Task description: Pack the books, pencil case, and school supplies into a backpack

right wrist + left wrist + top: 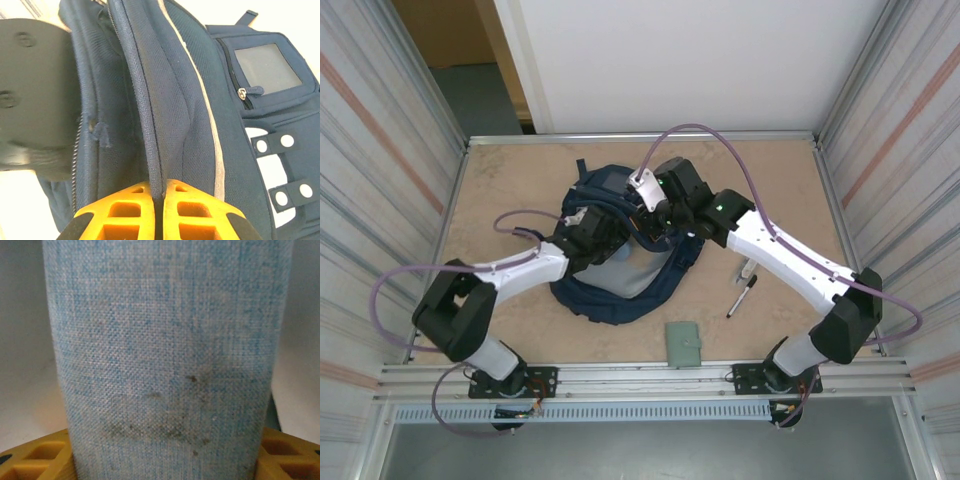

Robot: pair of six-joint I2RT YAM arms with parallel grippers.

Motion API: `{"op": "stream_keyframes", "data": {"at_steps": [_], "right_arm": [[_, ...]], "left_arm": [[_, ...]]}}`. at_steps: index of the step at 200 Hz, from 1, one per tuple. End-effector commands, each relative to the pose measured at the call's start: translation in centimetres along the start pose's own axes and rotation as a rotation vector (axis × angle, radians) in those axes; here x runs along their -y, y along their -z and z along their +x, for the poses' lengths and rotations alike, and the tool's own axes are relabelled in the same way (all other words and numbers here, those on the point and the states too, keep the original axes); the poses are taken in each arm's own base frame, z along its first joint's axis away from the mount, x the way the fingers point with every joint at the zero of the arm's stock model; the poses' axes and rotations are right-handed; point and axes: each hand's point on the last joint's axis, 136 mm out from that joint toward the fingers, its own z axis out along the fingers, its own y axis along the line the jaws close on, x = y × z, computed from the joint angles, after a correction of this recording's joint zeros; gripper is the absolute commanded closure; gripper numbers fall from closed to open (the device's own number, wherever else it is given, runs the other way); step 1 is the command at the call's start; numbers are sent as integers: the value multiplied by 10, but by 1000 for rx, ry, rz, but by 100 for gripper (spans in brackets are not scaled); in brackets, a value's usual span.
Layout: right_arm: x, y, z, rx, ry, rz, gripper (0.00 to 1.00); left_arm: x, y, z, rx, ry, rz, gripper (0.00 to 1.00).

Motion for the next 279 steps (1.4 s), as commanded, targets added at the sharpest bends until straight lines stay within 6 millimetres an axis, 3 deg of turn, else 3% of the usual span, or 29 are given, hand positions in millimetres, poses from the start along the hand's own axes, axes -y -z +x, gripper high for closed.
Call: {"op": "stream_keyframes", "data": {"at_steps": [1,15,36,52,70,98,140,164,179,204,217,225,279], "right_arm": [[-8,28,-36,159,-9,-26,100],[-9,26,-36,154,-11,-34,100],[-7,26,-34,134,-9,-23,100],[-2,27,-29,123,-2,-3,100],[6,29,-25,121,-7,19,100],[16,29,-22,121,-30,22,100],[16,21,-18,103,-37,5,100],[17,16,-14,88,-39,0,100],[16,15,-14,84,-35,-6,100],[15,13,-14,81,-34,-14,100],[14,12,-14,81,-36,-21,100],[13,12,-13,80,-36,-26,100],[11,15,-14,84,-46,-39,100]], "left_arm": [[43,-8,-21,46,95,142,58],[47,-15,-25,61,107,134,53],[54,-20,-30,58,77,107,36],[59,-20,-28,39,38,130,33],[53,-17,-20,-34,49,151,31],[23,-1,-10,-76,72,115,25],[9,17,-9,-94,57,97,22],[-2,15,-5,-108,75,76,28],[-5,8,3,-143,95,67,45],[-4,-6,10,-179,105,66,64],[2,-14,13,-193,93,75,85],[6,-20,14,-199,75,79,92],[40,-65,20,-247,-4,151,90]]}}
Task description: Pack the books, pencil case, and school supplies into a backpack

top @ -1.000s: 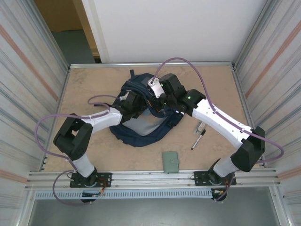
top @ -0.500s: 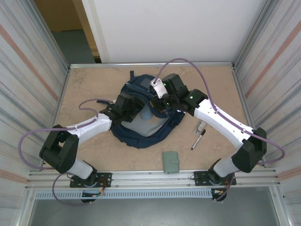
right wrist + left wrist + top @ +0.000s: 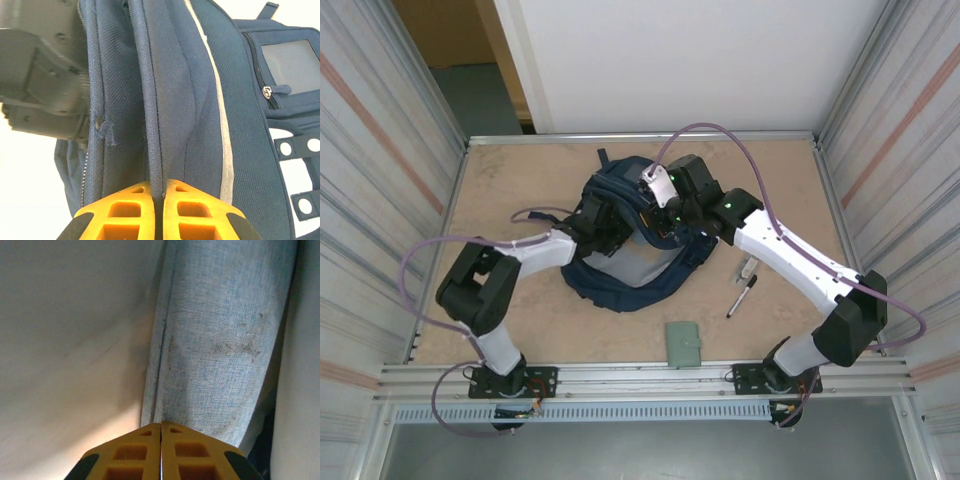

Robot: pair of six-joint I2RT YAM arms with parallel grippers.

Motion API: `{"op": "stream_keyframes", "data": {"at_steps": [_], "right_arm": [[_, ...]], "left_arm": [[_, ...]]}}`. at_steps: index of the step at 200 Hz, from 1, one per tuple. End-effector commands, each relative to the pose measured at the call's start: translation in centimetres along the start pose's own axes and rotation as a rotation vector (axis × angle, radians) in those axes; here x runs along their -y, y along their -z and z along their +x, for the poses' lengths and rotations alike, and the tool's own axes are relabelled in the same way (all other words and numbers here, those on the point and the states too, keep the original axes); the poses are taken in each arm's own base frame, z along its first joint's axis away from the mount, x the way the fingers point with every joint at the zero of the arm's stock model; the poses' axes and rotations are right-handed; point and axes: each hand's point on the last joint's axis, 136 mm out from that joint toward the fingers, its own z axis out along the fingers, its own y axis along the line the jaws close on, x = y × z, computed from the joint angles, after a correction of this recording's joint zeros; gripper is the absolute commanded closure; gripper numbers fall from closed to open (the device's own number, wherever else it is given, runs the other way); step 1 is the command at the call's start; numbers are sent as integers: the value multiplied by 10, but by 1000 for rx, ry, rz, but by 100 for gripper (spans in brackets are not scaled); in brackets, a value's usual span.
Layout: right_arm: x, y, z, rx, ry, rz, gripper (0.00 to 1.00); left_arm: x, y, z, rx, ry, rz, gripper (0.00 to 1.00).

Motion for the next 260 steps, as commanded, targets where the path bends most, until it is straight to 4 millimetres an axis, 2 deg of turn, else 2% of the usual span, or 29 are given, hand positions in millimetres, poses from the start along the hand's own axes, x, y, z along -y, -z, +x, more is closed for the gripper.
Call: {"op": "stream_keyframes", "data": {"at_steps": [1,53,67,84,95,125,149,178,186,205,225,232,244,260], "right_arm": [[-15,12,-23,86,16,-63,100],[-14,4,-21,77,-4,-71,100],[-14,1,-20,73,-9,-71,100],[-10,-1,-18,66,-9,-54,100],[-4,-1,-15,59,-16,-37,100],[17,-1,-5,43,-43,10,100],[33,-1,2,23,-61,43,100],[40,-1,7,-2,-50,58,100],[41,-2,11,-17,-46,63,100],[38,-4,17,-48,-28,45,100],[29,-7,18,-50,-27,-5,100],[24,-10,18,-47,-33,-37,100],[12,-17,18,-42,-44,-93,100],[-2,-33,24,-62,-54,-137,98]], "left_arm": [[9,-24,5,-49,-74,14,89],[41,-50,-3,-50,-106,104,85],[48,-49,-5,-35,-109,145,85],[49,-37,-9,4,-122,154,84],[49,-23,-13,32,-149,144,81],[32,17,-19,79,-202,98,76],[3,51,-16,114,-227,44,74],[-44,93,-5,126,-246,-64,69],[-51,108,-2,131,-253,-73,67],[-63,147,-6,174,-278,-114,54],[-67,184,-27,236,-264,-104,41],[-69,193,-35,251,-247,-89,36],[-73,205,-51,267,-207,-72,35],[-78,208,-64,231,-145,-43,35]]}}
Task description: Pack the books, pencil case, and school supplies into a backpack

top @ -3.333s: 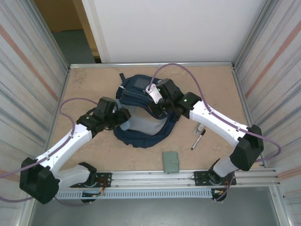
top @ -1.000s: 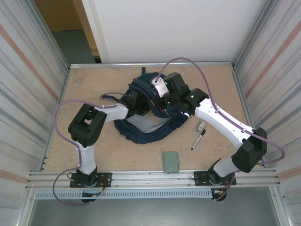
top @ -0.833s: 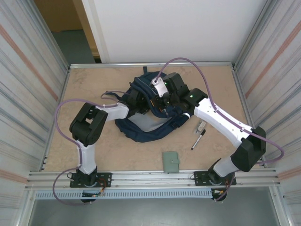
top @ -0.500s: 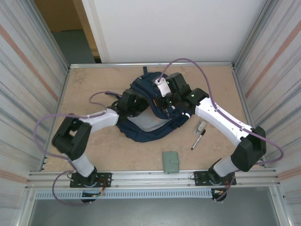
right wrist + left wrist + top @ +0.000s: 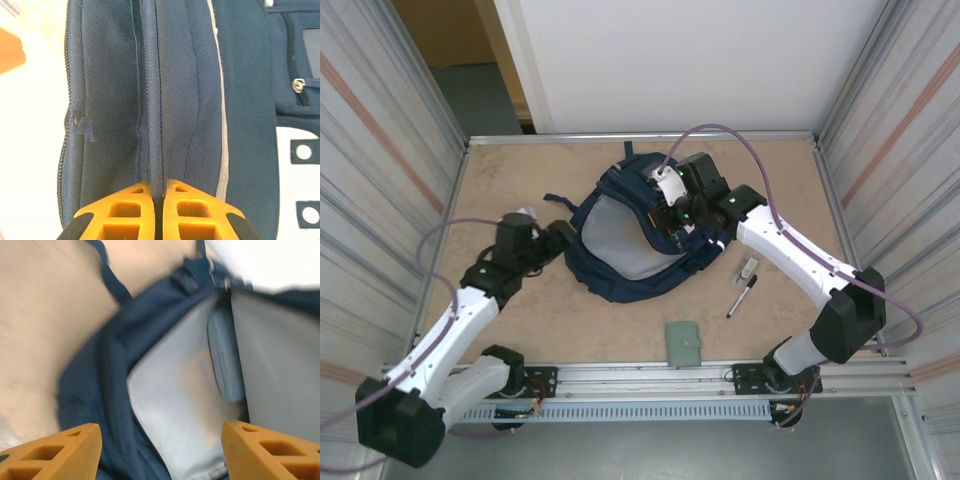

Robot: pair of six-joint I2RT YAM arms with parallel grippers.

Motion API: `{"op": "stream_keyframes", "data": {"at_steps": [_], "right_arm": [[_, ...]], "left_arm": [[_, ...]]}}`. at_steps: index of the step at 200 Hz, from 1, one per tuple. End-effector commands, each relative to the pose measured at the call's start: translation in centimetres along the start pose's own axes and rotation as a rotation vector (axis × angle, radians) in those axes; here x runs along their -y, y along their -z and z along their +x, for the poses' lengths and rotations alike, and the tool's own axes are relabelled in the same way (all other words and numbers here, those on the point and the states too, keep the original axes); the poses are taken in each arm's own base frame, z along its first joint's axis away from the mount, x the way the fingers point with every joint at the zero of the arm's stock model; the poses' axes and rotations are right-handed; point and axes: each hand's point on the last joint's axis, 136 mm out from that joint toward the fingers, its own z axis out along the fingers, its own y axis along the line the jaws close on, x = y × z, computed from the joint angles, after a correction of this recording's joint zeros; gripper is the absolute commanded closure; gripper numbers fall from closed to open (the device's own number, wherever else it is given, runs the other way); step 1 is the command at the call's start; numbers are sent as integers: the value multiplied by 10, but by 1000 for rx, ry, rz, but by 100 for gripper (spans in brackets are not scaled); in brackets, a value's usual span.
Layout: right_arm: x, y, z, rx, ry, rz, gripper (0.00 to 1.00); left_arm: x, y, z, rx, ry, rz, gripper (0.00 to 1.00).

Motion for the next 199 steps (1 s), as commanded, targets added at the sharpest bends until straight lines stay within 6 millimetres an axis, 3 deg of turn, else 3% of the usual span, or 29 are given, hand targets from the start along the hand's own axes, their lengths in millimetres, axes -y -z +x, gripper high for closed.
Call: {"op": "stream_keyframes", "data": {"at_steps": [1,12,24,52,74,102,125,156,175,185,199], "right_arm": [[-21,-23,5,-12,4,-100,98],[-30,-33,12,-34,-27,-143,97],[-35,-40,19,-53,-64,-178,97],[-35,-45,36,-72,-77,-158,100],[-32,-46,44,-83,-66,-141,100],[-32,-48,47,-92,-71,-169,100],[-35,-49,44,-88,-79,-195,100],[-46,-48,39,-86,-74,-248,100],[-50,-48,42,-108,-64,-267,100],[-48,-48,43,-116,-72,-270,98],[-38,-46,41,-109,-112,-256,91]], "left_arm": [[-21,2,-1,-102,28,-26,35],[-15,-5,-4,-165,75,36,34],[5,-16,0,-268,106,159,33],[45,-30,21,-432,37,279,33],[46,-32,16,-377,-14,241,31],[27,-36,-3,-254,7,113,27],[43,-42,-7,-221,-18,136,25],[70,-66,16,-277,-33,188,26],[82,-82,18,-251,-18,200,28],[89,-87,16,-224,-32,203,31],[95,-92,12,-203,-82,204,44]]}}
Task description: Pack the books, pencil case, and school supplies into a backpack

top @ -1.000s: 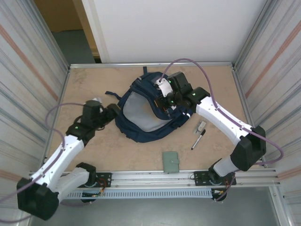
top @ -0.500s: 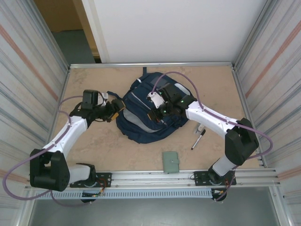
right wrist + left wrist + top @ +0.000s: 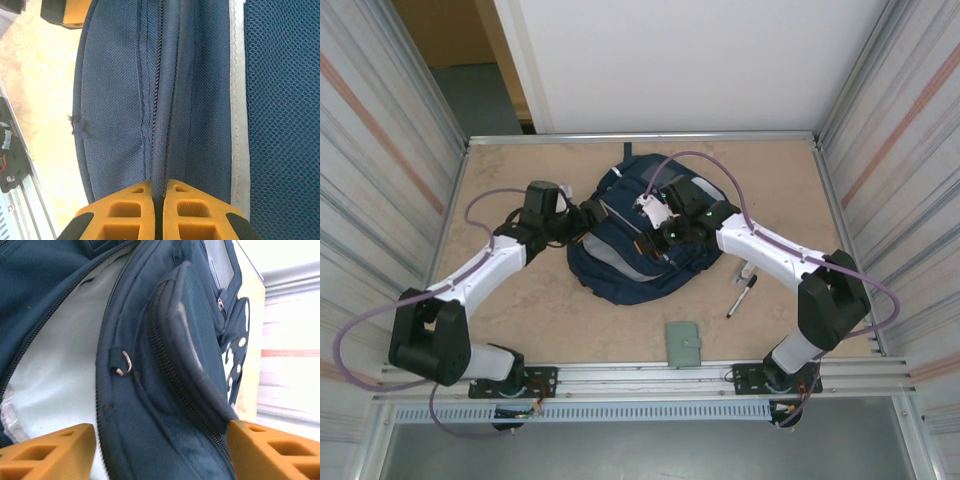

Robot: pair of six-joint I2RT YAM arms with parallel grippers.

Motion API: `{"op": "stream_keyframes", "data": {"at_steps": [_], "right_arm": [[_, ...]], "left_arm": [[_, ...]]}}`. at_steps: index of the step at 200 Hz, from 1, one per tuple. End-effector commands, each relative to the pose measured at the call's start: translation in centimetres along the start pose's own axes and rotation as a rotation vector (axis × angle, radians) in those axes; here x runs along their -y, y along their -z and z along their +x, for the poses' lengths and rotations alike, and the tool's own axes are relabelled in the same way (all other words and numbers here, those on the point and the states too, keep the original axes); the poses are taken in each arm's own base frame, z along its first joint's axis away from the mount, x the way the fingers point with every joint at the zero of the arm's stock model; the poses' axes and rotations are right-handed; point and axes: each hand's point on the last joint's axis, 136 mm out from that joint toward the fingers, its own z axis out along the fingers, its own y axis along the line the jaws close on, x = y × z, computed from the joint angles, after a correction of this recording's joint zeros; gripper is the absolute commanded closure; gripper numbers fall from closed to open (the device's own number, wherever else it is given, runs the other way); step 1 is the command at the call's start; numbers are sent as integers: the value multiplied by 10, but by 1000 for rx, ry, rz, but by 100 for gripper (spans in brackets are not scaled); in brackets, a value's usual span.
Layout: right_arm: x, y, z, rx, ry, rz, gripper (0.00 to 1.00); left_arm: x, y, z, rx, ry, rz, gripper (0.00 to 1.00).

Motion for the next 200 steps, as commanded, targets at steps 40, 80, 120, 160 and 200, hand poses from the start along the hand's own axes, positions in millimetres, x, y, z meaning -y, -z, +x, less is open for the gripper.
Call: {"op": "stream_keyframes", "data": {"at_steps": [40,80,120,160,200], "right_arm": [[61,45,-7,128,-292,236,62],[147,93,62,219,-791,472,49],[171,66,73,249,-919,324,52],[176,24,31,247,-785,215,57],[191,-13,-31,261,-747,94,60]], "left_arm": [[6,-2,-31,118,-93,-74,100],[-4,11,-24,145,-75,-93,100],[-6,23,-16,136,-56,-89,100],[-8,33,-5,127,-20,-73,100],[-30,44,18,134,46,-164,100]]}}
